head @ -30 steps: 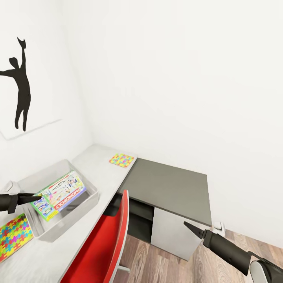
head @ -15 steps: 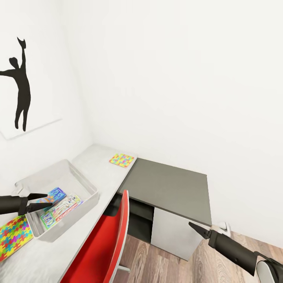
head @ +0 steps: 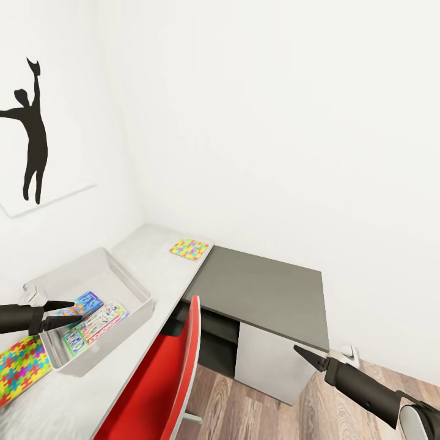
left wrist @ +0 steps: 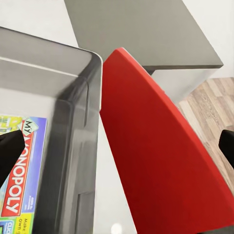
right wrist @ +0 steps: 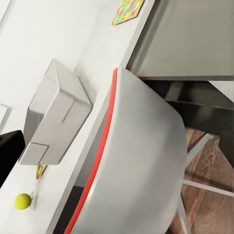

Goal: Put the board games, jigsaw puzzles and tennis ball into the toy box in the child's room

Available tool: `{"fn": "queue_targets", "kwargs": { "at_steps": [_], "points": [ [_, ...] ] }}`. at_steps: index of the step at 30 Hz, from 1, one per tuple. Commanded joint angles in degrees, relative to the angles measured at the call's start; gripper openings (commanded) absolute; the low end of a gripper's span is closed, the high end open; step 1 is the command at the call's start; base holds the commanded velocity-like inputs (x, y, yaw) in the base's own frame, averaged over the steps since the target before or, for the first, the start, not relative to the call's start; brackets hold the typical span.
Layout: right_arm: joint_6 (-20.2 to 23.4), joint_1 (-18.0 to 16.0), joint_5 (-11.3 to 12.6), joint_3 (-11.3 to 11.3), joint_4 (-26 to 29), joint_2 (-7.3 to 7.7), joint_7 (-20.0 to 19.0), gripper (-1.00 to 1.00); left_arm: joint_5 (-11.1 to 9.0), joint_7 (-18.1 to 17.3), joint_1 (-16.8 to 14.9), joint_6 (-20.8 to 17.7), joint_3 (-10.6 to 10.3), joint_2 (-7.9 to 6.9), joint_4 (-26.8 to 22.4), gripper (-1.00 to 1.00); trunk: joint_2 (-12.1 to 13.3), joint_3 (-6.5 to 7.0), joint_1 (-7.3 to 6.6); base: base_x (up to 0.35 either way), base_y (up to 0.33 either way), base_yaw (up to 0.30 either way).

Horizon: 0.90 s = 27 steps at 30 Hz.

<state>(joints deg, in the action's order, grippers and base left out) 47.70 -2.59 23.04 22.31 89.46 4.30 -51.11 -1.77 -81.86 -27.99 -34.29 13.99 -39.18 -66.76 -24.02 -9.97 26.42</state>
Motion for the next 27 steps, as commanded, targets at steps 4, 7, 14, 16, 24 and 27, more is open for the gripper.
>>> {"fn": "queue_targets", "kwargs": {
  "at_steps": [4,7,14,16,24,27],
  "points": [
    [0.29,-0.05,0.13,0.07,0.01,0.0,-0.13,1.0,-0.08,-0.23,-0.05,-0.65,0.02,-0.06,-0.05,1.0,-0.12,-0.12,0.03,0.0,0.0,0.0],
    [0.29,-0.05,0.22,0.08,0.01,0.0,-0.13,1.0,-0.1,-0.34,-0.03,-0.69,0.08,-0.15,-0.13,1.0,-0.12,-0.12,0.03,0.0,0.0,0.0],
    [0.29,-0.05,0.43,0.14,0.01,0.03,-0.2,1.0,-0.2,-0.83,-0.04,-0.81,0.37,-0.26,-1.25,1.0,-0.12,-0.07,0.03,0.0,0.0,0.0],
    [0.29,-0.05,0.49,0.13,0.01,0.05,-0.21,1.0,-0.3,-0.93,-0.05,-0.94,0.47,-0.27,-1.83,1.0,-0.12,0.02,0.03,0.0,0.0,0.0],
    [0.22,-0.05,0.63,0.18,0.01,0.16,-0.23,1.0,-0.7,-1.16,-0.05,-3.23,0.78,-0.49,-3.4,1.0,-0.12,0.64,0.03,0.0,0.0,0.0],
    [0.21,-0.05,0.67,0.19,0.01,0.17,-0.28,1.0,-0.8,-1.19,-0.05,-4.93,0.84,-0.61,-3.66,1.0,-0.12,0.91,0.03,0.0,0.0,0.0]
  ]
}}
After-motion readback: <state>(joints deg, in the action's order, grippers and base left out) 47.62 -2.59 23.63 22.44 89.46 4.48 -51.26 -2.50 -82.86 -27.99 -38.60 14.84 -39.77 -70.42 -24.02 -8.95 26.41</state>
